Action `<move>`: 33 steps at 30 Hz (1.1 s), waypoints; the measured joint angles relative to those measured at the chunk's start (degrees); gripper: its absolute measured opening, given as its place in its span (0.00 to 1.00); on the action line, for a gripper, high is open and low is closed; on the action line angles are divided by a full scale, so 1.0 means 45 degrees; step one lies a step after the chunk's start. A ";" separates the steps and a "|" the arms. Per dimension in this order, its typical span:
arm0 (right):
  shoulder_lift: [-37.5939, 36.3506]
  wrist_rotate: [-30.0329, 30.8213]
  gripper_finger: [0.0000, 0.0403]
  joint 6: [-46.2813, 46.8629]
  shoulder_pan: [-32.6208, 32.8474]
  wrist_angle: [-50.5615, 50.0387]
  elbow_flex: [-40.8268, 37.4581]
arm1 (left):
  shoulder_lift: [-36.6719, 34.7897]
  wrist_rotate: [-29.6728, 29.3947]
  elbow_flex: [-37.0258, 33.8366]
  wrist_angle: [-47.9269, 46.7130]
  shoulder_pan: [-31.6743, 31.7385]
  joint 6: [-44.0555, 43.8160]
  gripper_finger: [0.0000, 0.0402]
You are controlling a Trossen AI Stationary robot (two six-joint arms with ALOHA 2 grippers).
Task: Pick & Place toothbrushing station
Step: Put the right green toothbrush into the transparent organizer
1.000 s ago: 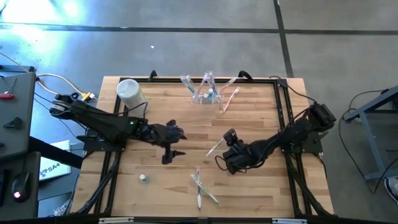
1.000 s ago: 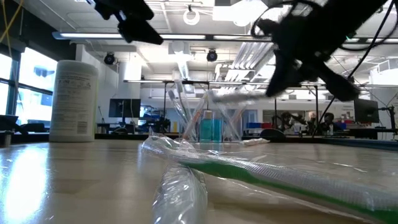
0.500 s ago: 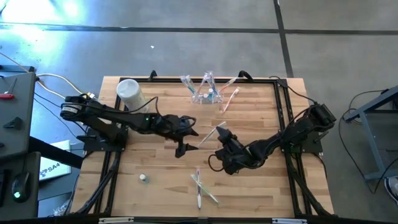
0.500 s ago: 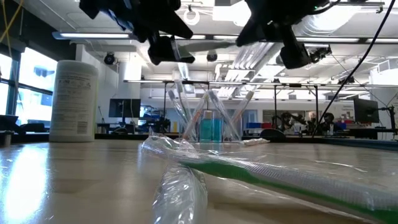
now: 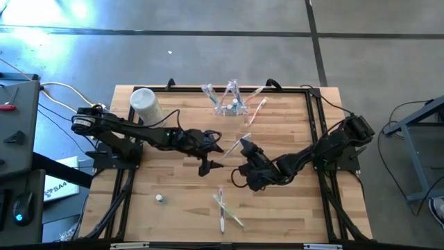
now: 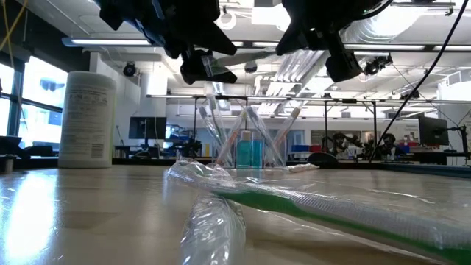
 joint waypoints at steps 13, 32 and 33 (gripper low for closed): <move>-0.0010 -0.0565 0.01 -0.0899 0.0000 0.0656 0.0024 | 0.0000 -0.1144 0.0004 -0.0230 0.0000 -0.0146 0.60; -0.0015 -0.1232 0.00 -0.1038 0.0000 0.1671 0.0024 | 0.0000 -0.0735 0.0009 -0.0390 -0.0005 -0.0102 0.06; -0.0015 -0.1229 0.00 -0.1033 0.0000 0.1668 0.0024 | 0.0000 -0.0720 0.0009 -0.0390 -0.0005 -0.0102 0.07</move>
